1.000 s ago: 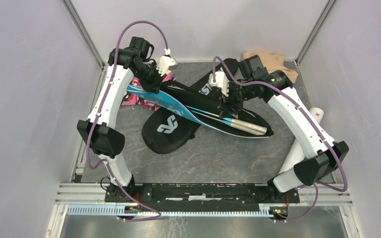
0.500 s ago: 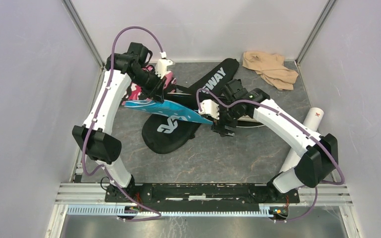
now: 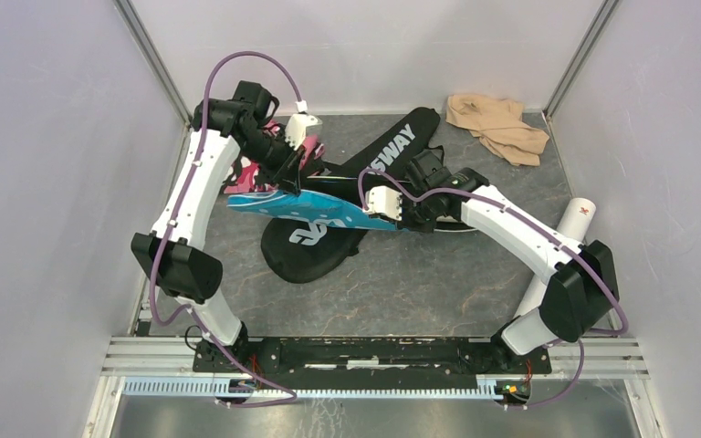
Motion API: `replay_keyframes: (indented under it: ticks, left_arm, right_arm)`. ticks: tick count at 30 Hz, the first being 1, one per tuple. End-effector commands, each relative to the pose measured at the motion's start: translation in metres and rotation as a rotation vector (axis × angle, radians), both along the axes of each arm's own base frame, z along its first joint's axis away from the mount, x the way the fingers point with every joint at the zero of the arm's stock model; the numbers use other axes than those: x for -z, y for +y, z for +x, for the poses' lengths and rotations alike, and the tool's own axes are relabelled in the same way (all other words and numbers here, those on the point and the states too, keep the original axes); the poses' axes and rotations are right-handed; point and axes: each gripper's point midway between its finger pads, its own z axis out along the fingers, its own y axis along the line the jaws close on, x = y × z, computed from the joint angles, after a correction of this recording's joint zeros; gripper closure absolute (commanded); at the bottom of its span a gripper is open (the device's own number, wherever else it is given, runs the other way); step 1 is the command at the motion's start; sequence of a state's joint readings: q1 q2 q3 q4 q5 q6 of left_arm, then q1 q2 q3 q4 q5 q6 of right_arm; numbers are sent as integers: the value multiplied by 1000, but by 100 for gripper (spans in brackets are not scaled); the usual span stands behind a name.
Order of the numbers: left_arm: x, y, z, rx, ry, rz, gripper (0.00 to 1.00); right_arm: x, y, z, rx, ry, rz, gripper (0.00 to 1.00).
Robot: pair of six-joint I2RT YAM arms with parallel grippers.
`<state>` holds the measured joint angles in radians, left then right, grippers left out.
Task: Pack up the badminton gear
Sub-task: Adjust the racket bag at the center of the board.
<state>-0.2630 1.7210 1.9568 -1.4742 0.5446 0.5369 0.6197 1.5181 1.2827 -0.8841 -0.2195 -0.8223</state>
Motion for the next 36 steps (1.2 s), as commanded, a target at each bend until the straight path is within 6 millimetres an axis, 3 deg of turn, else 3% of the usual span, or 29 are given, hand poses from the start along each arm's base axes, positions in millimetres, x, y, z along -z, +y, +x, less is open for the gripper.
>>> replay_keyframes:
  ticks: [1,4,8,16,26,29,33,36]
  left_arm:
    - [-24,-4,-8,184,-182,-66,87]
    - [-17,0,-10,257,-247,-43,73]
    - [-11,0,-12,316,-302,-37,64]
    - [5,3,-26,416,-358,-23,62]
    - [9,6,-40,518,-405,-19,54]
    - [12,3,-42,540,-404,-40,63]
    - [12,0,-45,574,-419,-54,84]
    - [11,1,-47,610,-433,-47,98]
  right_arm:
    - [-36,7,0,-28,-69,72,100]
    - [-49,12,-7,-48,-53,118,100]
    - [-54,16,-13,-62,-16,139,100]
    - [-39,8,-12,-31,6,117,100]
    - [-48,7,0,4,-8,114,100]
    - [-52,8,2,5,-12,120,100]
    - [-57,5,8,25,-50,109,99]
    - [-62,0,14,42,-93,94,91]
